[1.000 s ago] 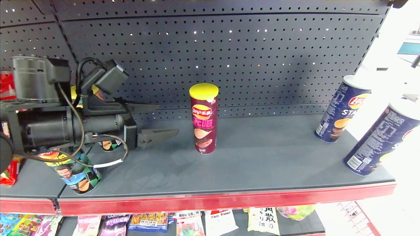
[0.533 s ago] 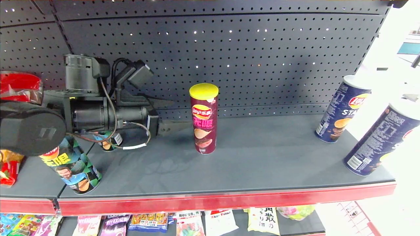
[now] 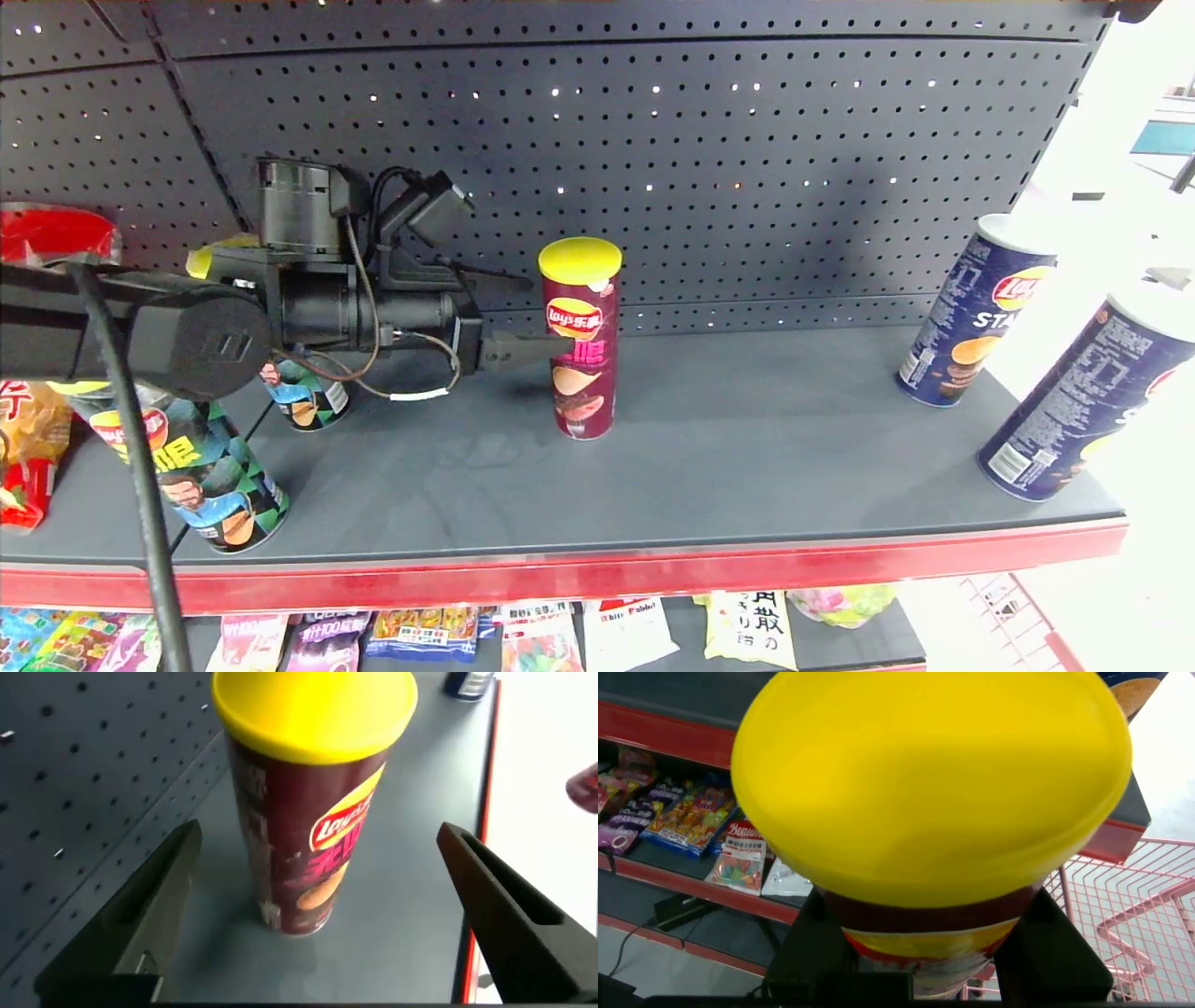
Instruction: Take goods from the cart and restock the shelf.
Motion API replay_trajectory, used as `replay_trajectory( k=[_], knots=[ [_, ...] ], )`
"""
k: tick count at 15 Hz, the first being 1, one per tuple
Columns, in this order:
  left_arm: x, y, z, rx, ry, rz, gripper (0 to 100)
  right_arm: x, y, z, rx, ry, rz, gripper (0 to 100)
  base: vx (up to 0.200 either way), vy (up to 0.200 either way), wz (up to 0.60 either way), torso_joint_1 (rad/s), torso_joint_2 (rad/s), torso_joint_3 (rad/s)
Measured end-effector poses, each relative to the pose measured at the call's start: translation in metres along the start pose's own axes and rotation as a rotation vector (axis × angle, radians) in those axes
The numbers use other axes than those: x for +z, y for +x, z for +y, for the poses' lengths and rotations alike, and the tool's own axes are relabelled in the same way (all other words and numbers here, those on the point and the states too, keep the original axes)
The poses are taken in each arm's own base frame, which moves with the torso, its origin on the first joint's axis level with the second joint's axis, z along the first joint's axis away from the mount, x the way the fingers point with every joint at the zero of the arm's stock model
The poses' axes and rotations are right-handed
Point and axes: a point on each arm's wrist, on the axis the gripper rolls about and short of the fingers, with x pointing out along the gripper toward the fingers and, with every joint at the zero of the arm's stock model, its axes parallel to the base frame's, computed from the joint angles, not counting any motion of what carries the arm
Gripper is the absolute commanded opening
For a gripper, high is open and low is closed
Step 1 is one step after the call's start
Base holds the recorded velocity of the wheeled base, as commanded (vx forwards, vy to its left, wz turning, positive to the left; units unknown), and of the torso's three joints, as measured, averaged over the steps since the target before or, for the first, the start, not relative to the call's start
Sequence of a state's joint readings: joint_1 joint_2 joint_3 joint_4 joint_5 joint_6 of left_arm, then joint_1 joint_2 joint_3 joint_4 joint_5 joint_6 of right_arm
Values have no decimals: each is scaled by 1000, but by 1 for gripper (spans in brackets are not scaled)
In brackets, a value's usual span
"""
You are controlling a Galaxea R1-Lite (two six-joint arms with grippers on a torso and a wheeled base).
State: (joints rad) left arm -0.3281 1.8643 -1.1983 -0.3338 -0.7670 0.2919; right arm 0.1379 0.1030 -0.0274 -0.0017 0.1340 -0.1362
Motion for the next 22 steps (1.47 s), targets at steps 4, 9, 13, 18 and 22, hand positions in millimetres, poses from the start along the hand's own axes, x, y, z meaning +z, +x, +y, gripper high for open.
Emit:
replay_trajectory(
  k=[4,9,13,18,22],
  knots=[
    [0,14,14,-33,10,-20,100,0,0,0,-2,1,3,0,0,0,0,0,0,0],
    [0,30,28,-58,26,-42,100,0,0,0,-15,2,6,0,0,0,0,0,0,0],
    [-3,40,36,-115,26,-59,100,0,0,0,-20,2,7,0,0,0,0,0,0,0],
    [-8,47,41,-131,21,-58,100,0,1,0,-18,3,10,0,0,0,0,0,0,0],
    [-6,50,42,-153,26,-69,0,0,1,0,-18,3,11,0,0,0,0,0,0,0]
  ],
)
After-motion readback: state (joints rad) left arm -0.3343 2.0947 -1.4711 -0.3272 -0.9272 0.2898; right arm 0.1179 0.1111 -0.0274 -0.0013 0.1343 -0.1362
